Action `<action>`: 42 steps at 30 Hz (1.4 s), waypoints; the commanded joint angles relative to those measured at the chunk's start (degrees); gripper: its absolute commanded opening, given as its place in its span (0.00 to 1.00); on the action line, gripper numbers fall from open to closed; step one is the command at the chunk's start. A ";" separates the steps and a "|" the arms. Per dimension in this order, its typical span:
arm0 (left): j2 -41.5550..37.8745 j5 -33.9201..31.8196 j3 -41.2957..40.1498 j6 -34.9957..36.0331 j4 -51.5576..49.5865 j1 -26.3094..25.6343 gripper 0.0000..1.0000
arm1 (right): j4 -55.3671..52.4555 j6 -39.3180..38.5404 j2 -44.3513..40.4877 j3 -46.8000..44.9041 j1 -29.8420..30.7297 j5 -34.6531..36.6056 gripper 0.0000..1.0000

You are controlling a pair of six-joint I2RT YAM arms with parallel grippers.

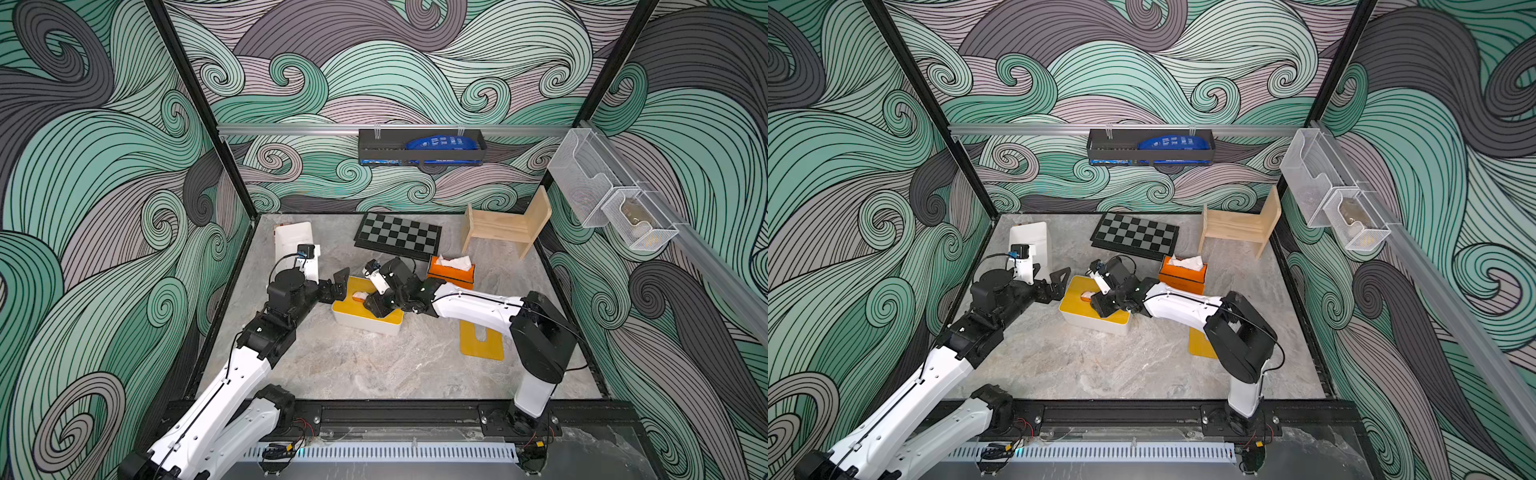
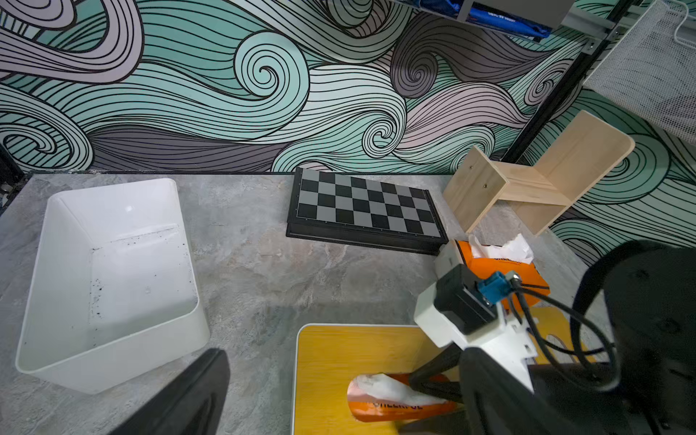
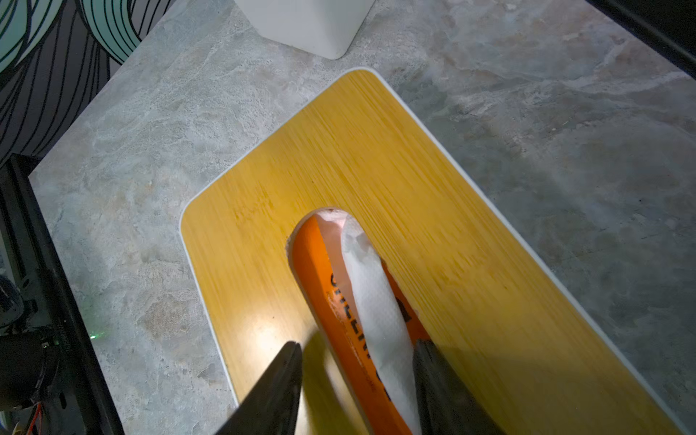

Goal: Put the tissue paper into the tissue box
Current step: Pull the paper towel from the tissue box.

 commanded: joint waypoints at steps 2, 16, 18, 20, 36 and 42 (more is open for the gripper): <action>-0.61 -0.21 0.40 -0.06 0.64 0.02 0.98 | -0.43 2.32 0.49 1.13 -0.06 4.29 0.52; -0.49 0.16 0.40 -0.06 0.72 0.02 0.98 | -0.35 6.29 2.88 1.57 -0.06 7.83 0.33; -0.41 0.19 0.40 -0.04 0.72 0.07 0.98 | -0.35 6.50 3.24 1.74 -0.10 7.88 0.31; -0.42 0.28 0.40 -0.04 0.77 0.02 0.98 | -0.31 6.59 3.56 1.93 -0.06 7.74 0.30; -0.42 0.23 0.39 -0.04 0.64 0.02 0.98 | -0.23 4.40 -3.36 2.94 0.23 6.19 0.04; -0.42 0.20 0.40 -0.06 0.64 0.02 0.98 | -0.24 2.98 -6.71 3.41 0.39 5.77 0.06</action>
